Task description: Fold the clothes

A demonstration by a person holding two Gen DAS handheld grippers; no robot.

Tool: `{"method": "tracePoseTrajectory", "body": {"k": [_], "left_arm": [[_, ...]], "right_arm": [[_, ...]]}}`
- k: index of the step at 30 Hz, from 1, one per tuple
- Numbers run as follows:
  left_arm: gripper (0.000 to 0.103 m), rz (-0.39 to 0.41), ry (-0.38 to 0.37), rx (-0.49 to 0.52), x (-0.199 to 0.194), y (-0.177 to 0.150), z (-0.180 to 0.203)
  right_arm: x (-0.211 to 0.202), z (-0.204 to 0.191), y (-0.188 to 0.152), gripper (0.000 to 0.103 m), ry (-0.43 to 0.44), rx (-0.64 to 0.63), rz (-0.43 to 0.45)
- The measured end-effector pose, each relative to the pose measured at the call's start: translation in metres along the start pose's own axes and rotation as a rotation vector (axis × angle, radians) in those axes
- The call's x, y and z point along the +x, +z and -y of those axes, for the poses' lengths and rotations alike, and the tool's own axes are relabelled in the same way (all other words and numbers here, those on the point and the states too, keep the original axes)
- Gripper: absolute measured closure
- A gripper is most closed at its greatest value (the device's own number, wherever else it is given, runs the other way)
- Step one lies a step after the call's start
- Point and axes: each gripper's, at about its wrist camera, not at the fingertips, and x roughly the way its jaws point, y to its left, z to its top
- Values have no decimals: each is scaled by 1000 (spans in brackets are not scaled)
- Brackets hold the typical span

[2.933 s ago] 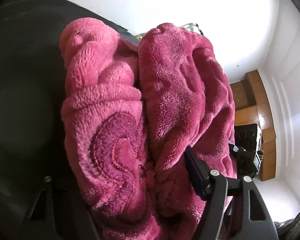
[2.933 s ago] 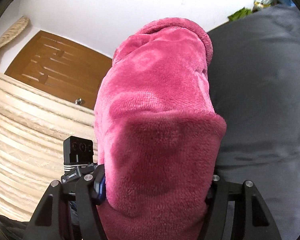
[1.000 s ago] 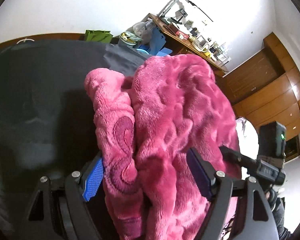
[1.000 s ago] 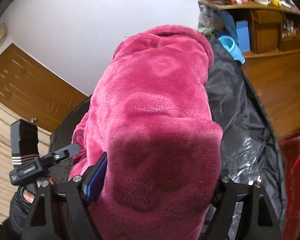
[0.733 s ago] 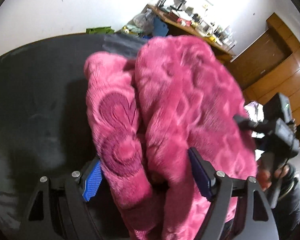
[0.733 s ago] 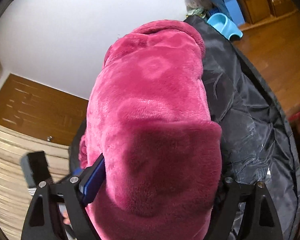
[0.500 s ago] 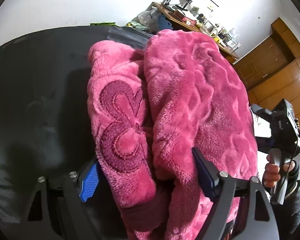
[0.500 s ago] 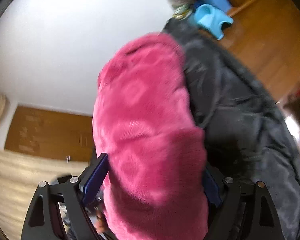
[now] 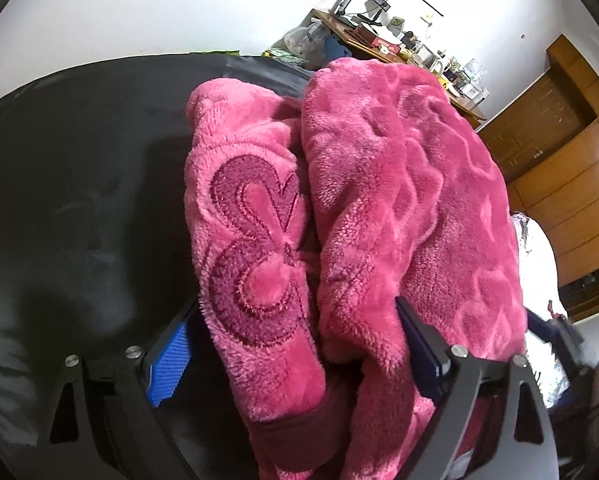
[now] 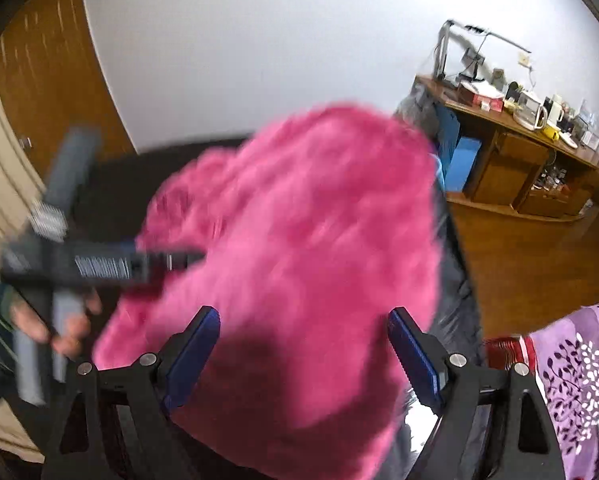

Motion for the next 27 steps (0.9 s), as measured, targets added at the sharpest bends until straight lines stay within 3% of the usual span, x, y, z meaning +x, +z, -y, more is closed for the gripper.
{"method": "tracePoseTrajectory", "body": {"k": [2,4,7,11,15,20,25,27], "left_arm": [[9,0,4,2,1,-1,2],[9,-1,11,6,2,-1,6],[9,7,33,16,1,0,12],[9,23,49,34,-10,5,18],[9,83,5,56,-43,5,24],[9,106,-75,116,-67,0,45],[9,54,-8,265,-48,-11,68],[9,22,31,282,-32,-18,65]], "right_arm": [[12,-14,-10,6,-78,-40,-17],[27,-17,-16,0,-95,-50,-33],[29,-15,-15,0,-95,-43,-41],[-8,-2,-19,0,-32,22,15],[-47,29,-54,0,-35,173,106],[-40,34,-78,0,-104,208,58],[-27,36,-99,0,-174,226,2],[-21,37,-107,0,-202,233,-20]]}}
